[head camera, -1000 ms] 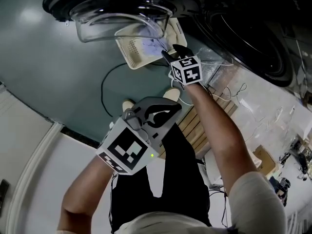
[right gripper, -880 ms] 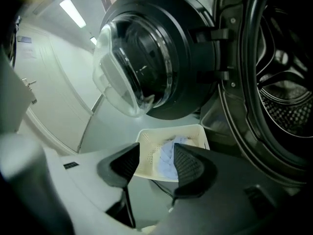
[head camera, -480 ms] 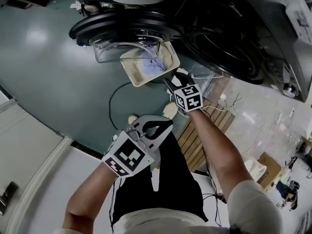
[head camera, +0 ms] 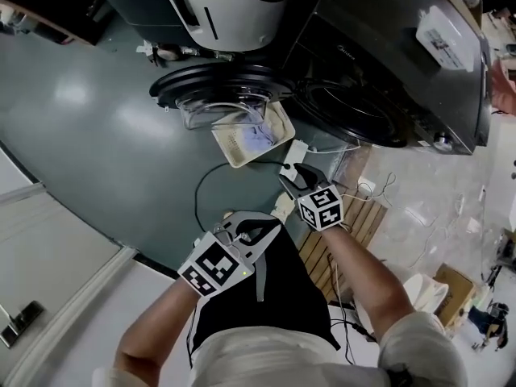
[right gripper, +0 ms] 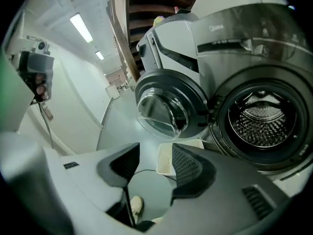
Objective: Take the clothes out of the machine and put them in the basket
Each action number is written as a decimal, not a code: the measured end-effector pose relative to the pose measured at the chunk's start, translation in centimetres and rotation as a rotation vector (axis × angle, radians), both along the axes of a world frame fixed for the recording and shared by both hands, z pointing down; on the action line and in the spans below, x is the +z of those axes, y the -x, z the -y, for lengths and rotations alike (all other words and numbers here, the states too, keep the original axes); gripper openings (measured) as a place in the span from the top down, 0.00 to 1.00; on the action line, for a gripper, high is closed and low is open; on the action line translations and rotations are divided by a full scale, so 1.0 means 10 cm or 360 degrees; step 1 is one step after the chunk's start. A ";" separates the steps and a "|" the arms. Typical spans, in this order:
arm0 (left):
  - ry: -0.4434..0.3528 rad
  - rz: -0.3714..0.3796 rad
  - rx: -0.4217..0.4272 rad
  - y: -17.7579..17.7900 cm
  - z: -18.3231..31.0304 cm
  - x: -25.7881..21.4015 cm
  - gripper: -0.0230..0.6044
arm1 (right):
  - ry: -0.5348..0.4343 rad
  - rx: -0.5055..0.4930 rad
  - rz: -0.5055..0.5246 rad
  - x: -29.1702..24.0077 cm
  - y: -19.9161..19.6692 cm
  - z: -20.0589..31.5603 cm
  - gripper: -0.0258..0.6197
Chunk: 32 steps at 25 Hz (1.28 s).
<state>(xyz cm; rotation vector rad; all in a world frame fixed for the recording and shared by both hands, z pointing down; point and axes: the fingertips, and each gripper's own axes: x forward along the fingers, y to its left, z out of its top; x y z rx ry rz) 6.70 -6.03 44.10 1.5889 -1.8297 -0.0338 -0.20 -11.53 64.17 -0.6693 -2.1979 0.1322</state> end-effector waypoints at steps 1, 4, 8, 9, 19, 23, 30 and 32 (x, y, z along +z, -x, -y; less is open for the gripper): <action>0.0004 0.0008 0.0005 -0.04 -0.05 -0.08 0.97 | 0.0008 0.0003 0.0018 -0.16 -0.05 -0.03 0.63; 0.0013 0.0009 0.0016 -0.15 -0.19 -0.29 0.97 | 0.0039 0.0026 0.0062 -0.64 -0.20 -0.09 0.64; 0.0026 0.0016 0.0023 -0.31 -0.35 -0.54 0.97 | 0.0085 0.0044 0.0104 -1.22 -0.40 -0.13 0.64; 0.0028 0.0029 0.0025 -0.34 -0.38 -0.60 0.97 | 0.0093 0.0044 0.0116 -1.36 -0.45 -0.14 0.64; -0.0053 0.0032 -0.0007 -0.64 -0.56 -1.29 0.97 | 0.0126 0.0016 0.0201 -2.54 -1.07 -0.10 0.64; -0.0058 0.0107 -0.0048 -0.64 -0.62 -1.48 0.97 | 0.0135 0.0041 0.0245 -2.83 -1.22 -0.10 0.65; -0.0075 0.0192 -0.0095 -0.70 -0.67 -1.73 0.97 | 0.0144 0.0033 0.0312 -3.14 -1.43 -0.18 0.69; -0.0082 0.0211 -0.0107 -0.72 -0.70 -1.76 0.97 | 0.0134 0.0025 0.0345 -3.21 -1.45 -0.18 0.72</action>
